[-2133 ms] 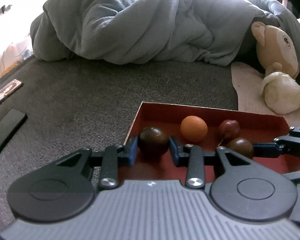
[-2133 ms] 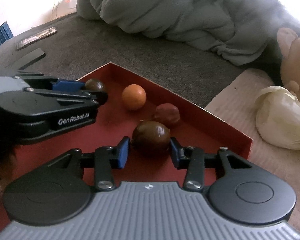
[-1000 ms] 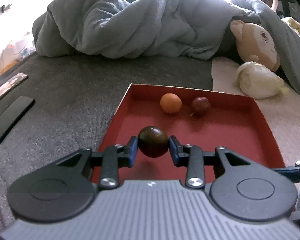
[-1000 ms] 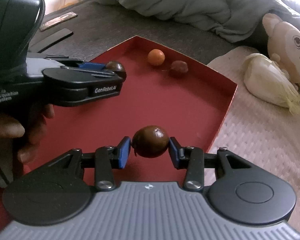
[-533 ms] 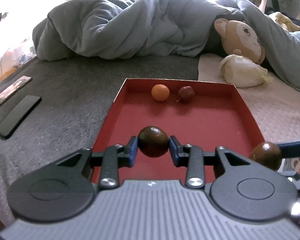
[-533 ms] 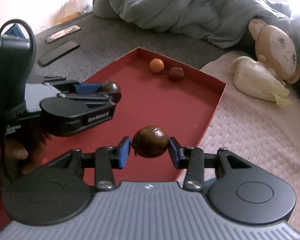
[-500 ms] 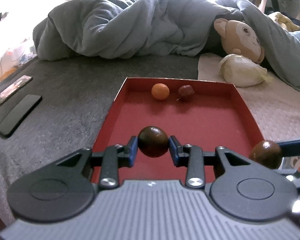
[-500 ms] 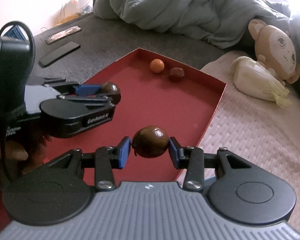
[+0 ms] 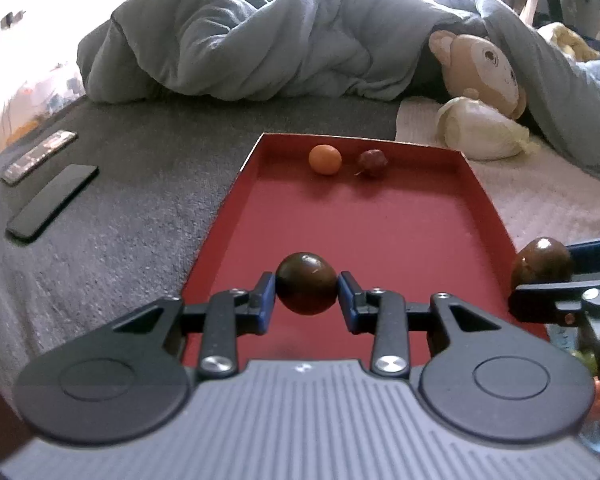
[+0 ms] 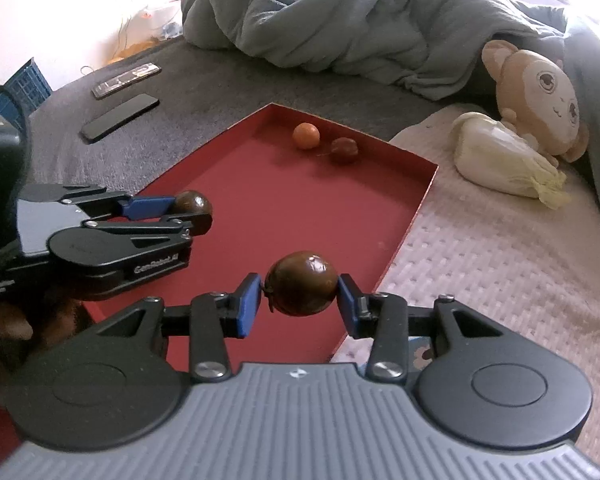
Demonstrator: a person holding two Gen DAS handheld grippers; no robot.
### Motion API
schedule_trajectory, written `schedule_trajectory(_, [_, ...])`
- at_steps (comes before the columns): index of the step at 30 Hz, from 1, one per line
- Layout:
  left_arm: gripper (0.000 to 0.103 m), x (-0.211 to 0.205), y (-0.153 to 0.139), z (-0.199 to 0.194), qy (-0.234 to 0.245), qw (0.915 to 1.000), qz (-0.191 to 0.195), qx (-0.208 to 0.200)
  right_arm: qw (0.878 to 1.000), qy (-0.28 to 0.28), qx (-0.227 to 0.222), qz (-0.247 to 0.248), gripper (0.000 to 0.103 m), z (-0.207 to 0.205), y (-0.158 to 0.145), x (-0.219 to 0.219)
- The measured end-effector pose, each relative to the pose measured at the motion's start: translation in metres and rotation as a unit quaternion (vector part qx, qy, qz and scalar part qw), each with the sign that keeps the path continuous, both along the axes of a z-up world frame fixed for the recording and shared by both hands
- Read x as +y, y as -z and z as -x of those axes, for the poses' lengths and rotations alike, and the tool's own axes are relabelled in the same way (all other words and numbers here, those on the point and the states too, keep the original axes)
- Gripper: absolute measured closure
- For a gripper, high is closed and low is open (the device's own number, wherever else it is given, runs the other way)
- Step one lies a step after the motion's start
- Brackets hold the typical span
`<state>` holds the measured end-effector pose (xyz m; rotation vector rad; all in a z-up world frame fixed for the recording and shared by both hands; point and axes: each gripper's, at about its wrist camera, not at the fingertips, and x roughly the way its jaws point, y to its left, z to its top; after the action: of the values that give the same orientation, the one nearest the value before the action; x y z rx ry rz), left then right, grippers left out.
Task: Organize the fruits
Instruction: 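Lift both dark brown plums up from the red tray, then carry both held plums over the blue tiger plate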
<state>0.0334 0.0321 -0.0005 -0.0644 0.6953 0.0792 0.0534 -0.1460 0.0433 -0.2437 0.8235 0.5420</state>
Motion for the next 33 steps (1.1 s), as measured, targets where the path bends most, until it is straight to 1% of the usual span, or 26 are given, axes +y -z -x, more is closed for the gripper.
schedule_trajectory(3, [0.066,-0.003,-0.001,0.004,-0.001,1.0000,0.006,-0.003,1.000,-0.001,0.000,-0.002,0.055,0.000,0.000,0.000])
schedule_trajectory(8, [0.066,-0.014,0.000,0.008,0.010,0.9999,-0.008,-0.007,1.000,-0.007,0.000,-0.004,0.055,0.001,-0.001,-0.001])
schedule_trajectory(33, [0.066,-0.032,-0.002,0.019,0.030,0.9990,-0.031,-0.014,1.000,-0.016,-0.004,-0.007,0.055,0.005,-0.005,-0.005])
